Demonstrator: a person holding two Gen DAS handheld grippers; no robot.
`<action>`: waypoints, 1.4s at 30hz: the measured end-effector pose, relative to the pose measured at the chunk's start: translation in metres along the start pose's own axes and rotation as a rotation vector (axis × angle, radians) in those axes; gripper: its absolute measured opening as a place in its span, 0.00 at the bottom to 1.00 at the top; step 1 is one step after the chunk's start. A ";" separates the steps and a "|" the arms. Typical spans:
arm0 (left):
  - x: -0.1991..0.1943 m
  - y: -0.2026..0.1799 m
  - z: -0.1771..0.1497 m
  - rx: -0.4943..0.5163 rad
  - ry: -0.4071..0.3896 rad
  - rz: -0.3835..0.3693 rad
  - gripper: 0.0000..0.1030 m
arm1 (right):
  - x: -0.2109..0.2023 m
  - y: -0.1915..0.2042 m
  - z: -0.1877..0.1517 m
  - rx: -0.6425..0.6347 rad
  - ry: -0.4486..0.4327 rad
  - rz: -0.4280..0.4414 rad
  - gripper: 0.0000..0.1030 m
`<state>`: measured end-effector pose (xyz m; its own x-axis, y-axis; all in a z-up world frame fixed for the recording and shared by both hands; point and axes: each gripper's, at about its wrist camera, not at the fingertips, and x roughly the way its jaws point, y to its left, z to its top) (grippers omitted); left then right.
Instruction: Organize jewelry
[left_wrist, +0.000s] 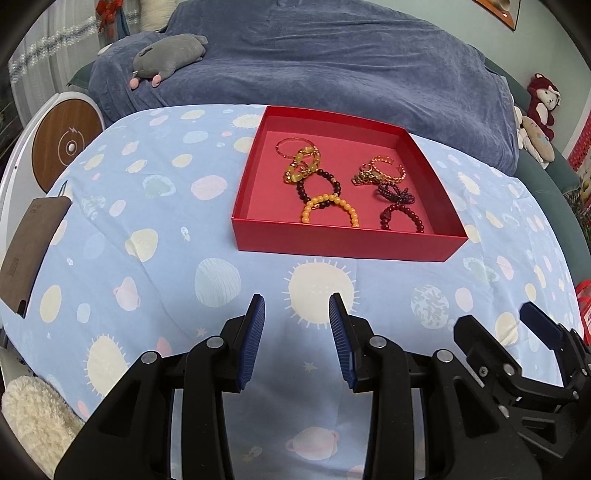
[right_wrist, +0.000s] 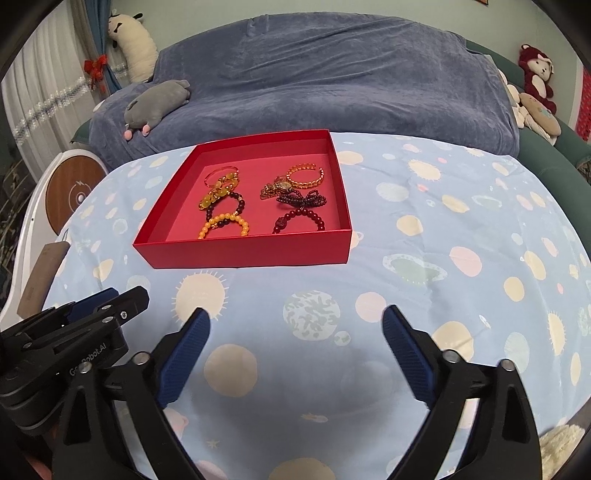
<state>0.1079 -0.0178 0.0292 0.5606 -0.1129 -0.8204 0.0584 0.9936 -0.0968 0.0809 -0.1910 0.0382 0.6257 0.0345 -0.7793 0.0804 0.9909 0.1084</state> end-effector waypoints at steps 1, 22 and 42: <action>0.000 0.001 0.000 0.000 0.002 0.002 0.34 | 0.001 -0.002 0.000 0.010 0.005 0.008 0.94; -0.005 0.009 0.001 -0.027 -0.039 0.106 0.90 | 0.004 -0.005 -0.001 0.013 0.026 -0.012 0.93; -0.007 0.009 0.000 -0.031 -0.049 0.130 0.93 | 0.001 -0.009 -0.004 0.025 0.015 -0.021 0.93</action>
<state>0.1043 -0.0080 0.0342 0.6018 0.0183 -0.7984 -0.0426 0.9991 -0.0091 0.0777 -0.1994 0.0340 0.6123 0.0157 -0.7904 0.1133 0.9877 0.1073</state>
